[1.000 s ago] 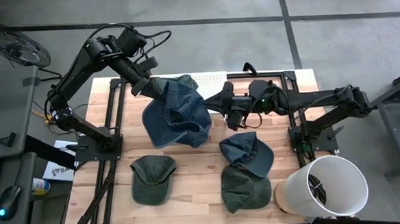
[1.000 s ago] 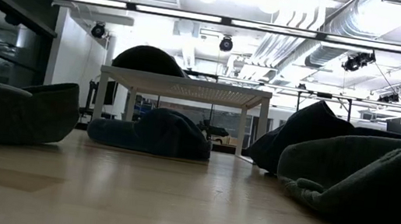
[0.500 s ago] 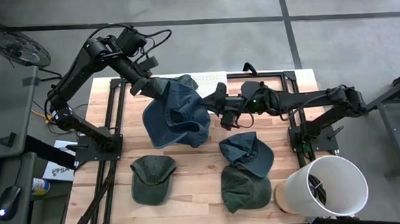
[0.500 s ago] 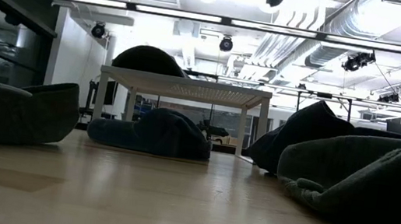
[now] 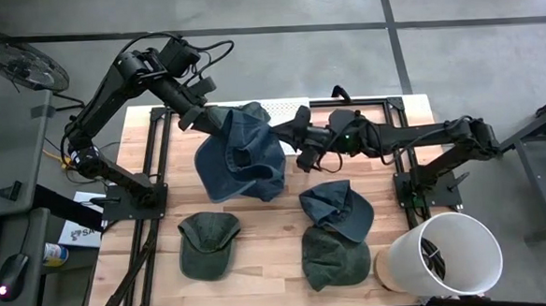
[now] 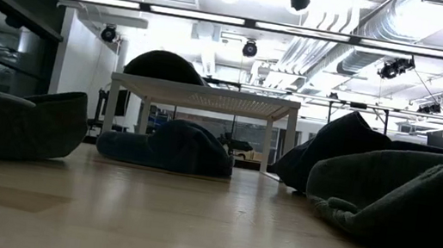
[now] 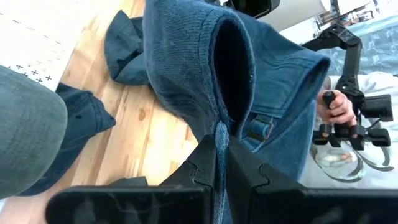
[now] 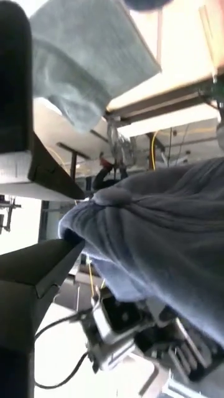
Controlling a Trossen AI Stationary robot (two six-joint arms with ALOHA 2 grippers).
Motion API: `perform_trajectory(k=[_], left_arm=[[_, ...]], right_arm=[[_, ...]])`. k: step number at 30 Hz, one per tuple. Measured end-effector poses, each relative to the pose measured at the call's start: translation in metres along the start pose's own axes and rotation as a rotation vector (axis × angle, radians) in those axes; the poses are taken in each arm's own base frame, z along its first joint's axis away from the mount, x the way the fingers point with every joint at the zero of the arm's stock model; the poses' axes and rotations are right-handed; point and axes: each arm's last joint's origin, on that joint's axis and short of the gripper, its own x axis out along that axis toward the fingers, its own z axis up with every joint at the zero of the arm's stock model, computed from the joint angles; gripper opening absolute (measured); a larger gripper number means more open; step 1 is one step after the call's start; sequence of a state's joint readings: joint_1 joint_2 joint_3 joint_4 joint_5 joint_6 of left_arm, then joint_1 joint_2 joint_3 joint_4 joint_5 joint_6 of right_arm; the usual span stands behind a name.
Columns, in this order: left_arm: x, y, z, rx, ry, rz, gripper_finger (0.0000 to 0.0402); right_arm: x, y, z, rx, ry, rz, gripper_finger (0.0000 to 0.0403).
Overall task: Pick & Place hat
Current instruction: Put the left blue cap on the shelf
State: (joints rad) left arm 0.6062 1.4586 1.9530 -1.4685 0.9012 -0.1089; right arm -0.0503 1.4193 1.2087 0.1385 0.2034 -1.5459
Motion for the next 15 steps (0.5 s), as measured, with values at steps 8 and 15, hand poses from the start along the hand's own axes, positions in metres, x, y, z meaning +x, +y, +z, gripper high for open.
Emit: perform_trajectory(k=[8, 15], left_arm=[[0.000, 0.000, 0.000, 0.001, -0.003, 0.022, 0.0012], [0.000, 0.004, 0.001, -0.024, -0.024, 0.151, 0.0025]], right_arm=[[-0.002, 0.004, 0.008, 0.005, -0.017, 0.036, 0.0007], [-0.004, 0.005, 0.013, 0.109, 0.046, 0.045, 0.0004]])
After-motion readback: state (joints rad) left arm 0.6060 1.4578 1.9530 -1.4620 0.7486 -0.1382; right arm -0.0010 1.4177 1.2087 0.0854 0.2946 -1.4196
